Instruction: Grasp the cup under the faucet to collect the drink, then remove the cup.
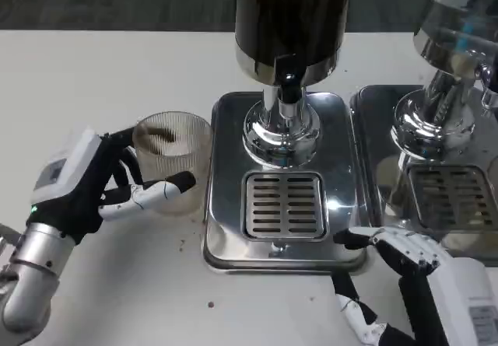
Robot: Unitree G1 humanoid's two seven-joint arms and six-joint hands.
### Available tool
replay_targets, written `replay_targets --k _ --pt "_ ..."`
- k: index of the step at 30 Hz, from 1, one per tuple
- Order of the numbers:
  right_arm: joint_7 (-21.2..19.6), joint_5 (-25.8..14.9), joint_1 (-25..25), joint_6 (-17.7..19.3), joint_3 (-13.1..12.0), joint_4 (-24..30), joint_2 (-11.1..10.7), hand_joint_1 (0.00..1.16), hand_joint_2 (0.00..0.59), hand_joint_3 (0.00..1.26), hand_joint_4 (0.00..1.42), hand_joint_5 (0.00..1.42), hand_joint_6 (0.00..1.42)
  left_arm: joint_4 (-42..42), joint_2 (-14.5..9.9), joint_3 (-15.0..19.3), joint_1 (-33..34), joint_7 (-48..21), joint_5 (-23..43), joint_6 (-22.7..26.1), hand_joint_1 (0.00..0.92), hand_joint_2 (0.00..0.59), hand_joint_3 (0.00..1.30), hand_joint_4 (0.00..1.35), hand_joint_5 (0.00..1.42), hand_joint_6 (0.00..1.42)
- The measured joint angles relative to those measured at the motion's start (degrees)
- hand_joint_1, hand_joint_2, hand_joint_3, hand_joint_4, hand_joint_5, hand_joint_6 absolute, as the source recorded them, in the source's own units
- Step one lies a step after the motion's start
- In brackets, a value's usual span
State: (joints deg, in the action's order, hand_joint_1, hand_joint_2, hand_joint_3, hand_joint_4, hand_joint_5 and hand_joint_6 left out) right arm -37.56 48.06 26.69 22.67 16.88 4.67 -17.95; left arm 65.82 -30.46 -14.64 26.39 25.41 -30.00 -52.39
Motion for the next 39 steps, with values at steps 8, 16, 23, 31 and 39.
replay_targets --k 8,16,23,31,39 --pt "-0.1 0.1 0.1 0.0 0.0 0.0 0.8 0.49 0.427 0.48 0.48 0.39 0.36 -0.2 2.2 -1.1 1.2 -0.7 -0.7 0.0 0.215 0.18 0.48 0.62 0.81 0.97" --pt "-0.8 0.5 1.5 0.0 -0.1 0.2 1.7 0.49 0.427 0.48 0.48 0.4 0.35 0.3 6.5 -3.7 3.8 -2.1 -2.6 0.3 0.215 0.18 0.48 0.62 0.81 0.97" --pt "-1.4 1.6 2.8 0.0 -0.2 0.3 2.4 0.49 0.427 0.48 0.48 0.4 0.34 1.4 8.3 -4.9 5.8 -2.4 -4.1 1.4 0.215 0.18 0.48 0.61 0.8 0.95" --pt "-1.6 1.9 3.5 -0.1 -0.3 0.6 3.3 0.49 0.427 0.48 0.48 0.4 0.35 2.8 10.6 -6.7 8.3 -4.5 -4.5 3.3 0.178 0.172 0.44 0.55 0.73 0.83" --pt "-1.6 1.9 3.8 -0.1 -0.4 0.7 3.7 0.49 0.427 0.48 0.48 0.4 0.36 3.4 11.5 -7.0 10.2 -8.1 -4.0 4.3 0.056 0.136 0.29 0.3 0.41 0.48"
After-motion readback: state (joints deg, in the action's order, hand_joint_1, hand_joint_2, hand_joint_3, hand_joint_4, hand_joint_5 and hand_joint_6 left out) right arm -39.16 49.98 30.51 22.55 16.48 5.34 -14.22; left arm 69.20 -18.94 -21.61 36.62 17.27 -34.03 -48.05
